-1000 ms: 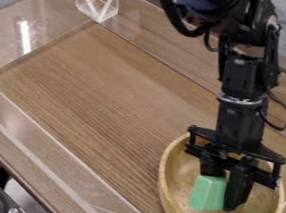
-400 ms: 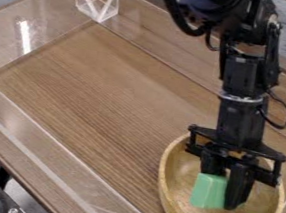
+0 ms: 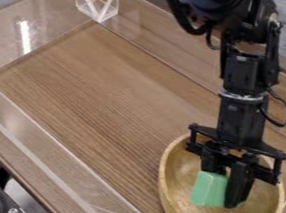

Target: Put the green block in the brown bowl

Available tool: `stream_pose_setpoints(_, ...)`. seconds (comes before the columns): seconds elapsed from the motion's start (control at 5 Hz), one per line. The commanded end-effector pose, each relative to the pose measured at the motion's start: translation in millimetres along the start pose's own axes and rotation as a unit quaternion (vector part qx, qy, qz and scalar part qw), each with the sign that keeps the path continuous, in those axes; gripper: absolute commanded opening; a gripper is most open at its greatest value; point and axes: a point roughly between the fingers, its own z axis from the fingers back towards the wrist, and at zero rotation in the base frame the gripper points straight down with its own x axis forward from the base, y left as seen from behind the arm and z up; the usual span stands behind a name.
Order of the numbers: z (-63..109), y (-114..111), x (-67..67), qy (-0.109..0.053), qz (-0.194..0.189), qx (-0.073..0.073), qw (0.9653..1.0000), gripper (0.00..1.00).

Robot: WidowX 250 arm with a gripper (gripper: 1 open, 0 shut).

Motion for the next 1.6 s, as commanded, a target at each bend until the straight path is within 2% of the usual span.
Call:
stream_pose_setpoints(0.0, 12.0, -1.8, 8.2, -0.02, -0.004, -0.005, 0.9998, 0.0)
stream_pose_setpoints(1.4, 12.5, 0.5, 10.9, 0.002, -0.003, -0.014, 0.9999, 0.0)
